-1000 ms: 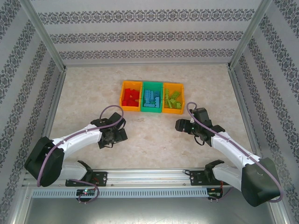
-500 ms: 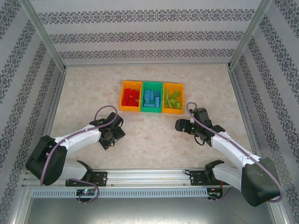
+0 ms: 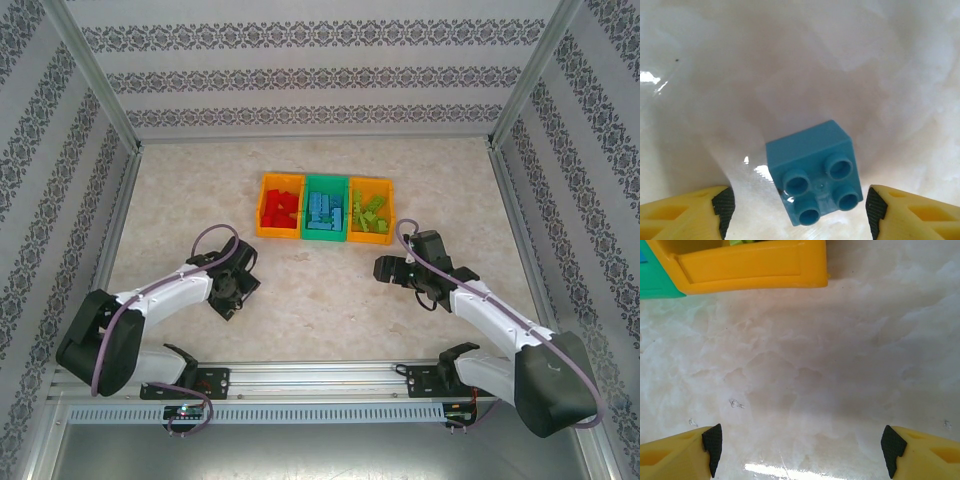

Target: Sort the legos into containers by color

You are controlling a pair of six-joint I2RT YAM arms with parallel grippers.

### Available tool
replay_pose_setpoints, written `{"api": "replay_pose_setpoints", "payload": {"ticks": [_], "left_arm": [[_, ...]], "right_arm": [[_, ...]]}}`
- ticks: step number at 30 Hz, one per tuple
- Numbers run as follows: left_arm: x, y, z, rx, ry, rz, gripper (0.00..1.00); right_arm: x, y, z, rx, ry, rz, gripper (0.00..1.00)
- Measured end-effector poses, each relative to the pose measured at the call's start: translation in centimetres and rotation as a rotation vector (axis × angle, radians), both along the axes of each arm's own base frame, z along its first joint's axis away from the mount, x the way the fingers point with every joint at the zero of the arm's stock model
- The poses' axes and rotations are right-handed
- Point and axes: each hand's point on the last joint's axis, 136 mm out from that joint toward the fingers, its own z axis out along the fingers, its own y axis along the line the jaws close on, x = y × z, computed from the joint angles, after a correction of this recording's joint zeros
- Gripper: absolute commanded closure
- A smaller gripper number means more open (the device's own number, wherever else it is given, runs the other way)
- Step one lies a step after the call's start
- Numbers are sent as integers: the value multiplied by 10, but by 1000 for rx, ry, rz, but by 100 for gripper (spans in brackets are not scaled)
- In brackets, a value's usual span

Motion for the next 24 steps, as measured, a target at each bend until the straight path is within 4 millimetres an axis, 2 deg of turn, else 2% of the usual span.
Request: {"api": "replay_pose_setpoints", "payload": {"ticks": [13, 24], "left_arm": [[-3, 6, -7, 3, 156, 27, 46], [-4, 8, -6, 9, 192, -34, 61]], "right_arm": [[1, -4, -5, 1, 17, 6, 14], [2, -9, -5, 15, 23, -1, 14]]}}
